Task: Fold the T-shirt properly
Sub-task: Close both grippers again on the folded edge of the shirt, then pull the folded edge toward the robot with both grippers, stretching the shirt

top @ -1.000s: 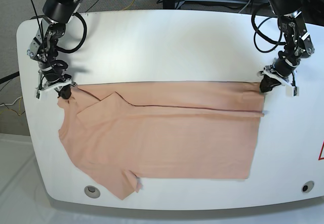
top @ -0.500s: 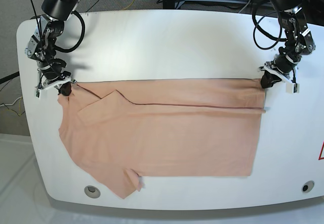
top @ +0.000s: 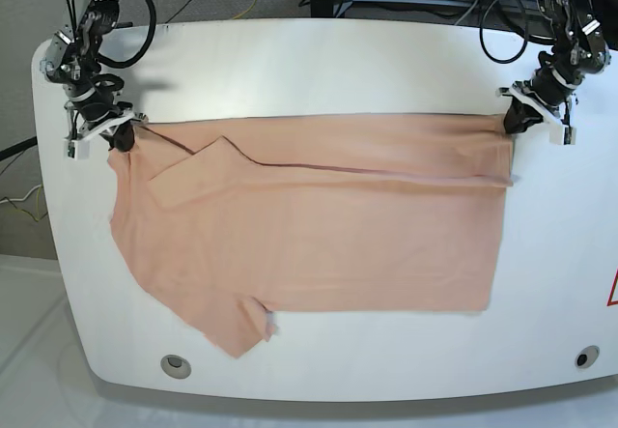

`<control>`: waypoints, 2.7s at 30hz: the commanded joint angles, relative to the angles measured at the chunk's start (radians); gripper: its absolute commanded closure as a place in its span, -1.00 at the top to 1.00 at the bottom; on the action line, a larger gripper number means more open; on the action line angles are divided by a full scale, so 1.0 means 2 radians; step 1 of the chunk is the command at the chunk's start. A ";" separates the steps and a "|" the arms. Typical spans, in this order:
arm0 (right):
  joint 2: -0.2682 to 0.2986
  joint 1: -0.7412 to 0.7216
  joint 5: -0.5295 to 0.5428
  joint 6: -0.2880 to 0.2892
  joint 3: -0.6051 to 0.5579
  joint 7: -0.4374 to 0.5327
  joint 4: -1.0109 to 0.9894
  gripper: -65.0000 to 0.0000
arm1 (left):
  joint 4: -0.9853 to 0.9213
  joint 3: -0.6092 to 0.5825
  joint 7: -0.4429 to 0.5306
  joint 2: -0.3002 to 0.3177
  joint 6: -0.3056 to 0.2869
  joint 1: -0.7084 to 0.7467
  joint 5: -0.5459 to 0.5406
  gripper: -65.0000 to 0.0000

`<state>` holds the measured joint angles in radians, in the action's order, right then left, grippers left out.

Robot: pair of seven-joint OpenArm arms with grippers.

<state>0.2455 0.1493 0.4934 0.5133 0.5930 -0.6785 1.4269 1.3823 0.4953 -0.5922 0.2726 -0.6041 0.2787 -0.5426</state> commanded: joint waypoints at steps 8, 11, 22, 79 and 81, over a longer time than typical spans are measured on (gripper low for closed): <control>0.009 0.015 0.009 0.000 0.006 0.011 0.027 -1.00 | 0.012 0.003 -0.025 0.008 0.004 0.020 0.013 -1.00; 0.009 0.024 0.012 0.000 0.010 0.012 0.032 -1.00 | 0.017 0.004 -0.027 0.008 0.003 0.028 0.013 -1.00; 0.007 0.079 0.038 0.002 0.038 0.011 0.053 -1.00 | 0.055 0.010 -0.030 0.009 -0.008 0.082 0.024 -1.00; -0.009 0.196 0.029 0.000 0.051 -0.029 0.133 -0.91 | 0.156 0.024 -0.036 0.013 -0.001 0.202 0.019 -0.54; -0.008 0.195 0.030 0.000 0.050 -0.029 0.133 -0.88 | 0.157 0.025 -0.037 0.013 -0.001 0.202 0.022 -0.48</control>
<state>0.2134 0.5346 0.5472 0.5129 0.6918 -0.7444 1.6756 1.6840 0.5362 -0.6556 0.2886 -0.6106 0.6704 -0.5159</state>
